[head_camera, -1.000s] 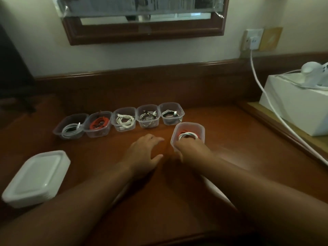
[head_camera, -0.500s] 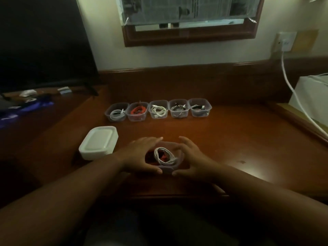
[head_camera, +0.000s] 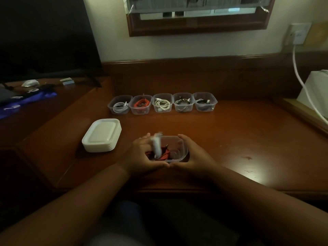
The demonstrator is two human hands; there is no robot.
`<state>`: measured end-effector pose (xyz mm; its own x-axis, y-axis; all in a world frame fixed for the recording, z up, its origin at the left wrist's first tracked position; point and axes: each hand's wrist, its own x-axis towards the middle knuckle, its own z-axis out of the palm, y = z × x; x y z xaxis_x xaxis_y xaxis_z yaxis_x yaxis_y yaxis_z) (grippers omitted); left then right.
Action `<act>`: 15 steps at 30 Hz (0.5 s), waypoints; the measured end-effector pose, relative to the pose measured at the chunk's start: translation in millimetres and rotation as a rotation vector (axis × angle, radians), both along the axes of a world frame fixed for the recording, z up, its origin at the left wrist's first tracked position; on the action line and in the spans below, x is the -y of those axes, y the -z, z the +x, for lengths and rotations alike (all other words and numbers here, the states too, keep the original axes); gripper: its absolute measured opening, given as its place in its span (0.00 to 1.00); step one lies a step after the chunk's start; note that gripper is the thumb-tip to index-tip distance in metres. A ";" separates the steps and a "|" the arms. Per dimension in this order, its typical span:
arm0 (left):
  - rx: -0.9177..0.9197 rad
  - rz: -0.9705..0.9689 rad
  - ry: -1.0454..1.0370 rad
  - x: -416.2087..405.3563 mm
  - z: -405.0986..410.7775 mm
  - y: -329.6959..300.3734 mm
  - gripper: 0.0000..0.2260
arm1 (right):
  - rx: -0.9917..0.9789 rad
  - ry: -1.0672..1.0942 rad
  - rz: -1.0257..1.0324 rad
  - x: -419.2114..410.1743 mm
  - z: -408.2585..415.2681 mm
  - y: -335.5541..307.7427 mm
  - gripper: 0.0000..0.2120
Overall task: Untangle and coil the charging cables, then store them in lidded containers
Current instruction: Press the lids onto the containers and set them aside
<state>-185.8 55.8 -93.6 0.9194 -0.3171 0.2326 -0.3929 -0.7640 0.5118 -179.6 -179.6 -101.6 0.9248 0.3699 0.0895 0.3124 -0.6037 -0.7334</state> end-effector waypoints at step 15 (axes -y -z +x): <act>-0.002 0.437 0.114 11.3 6.0 -24.3 0.37 | 0.028 0.006 0.019 0.3 2.7 1.7 0.50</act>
<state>-179.9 44.4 -69.3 0.8733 -0.4843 0.0527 -0.4863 -0.8605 0.1520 -177.0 -179.9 -103.3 0.9240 0.3622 0.1224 0.3293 -0.5914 -0.7361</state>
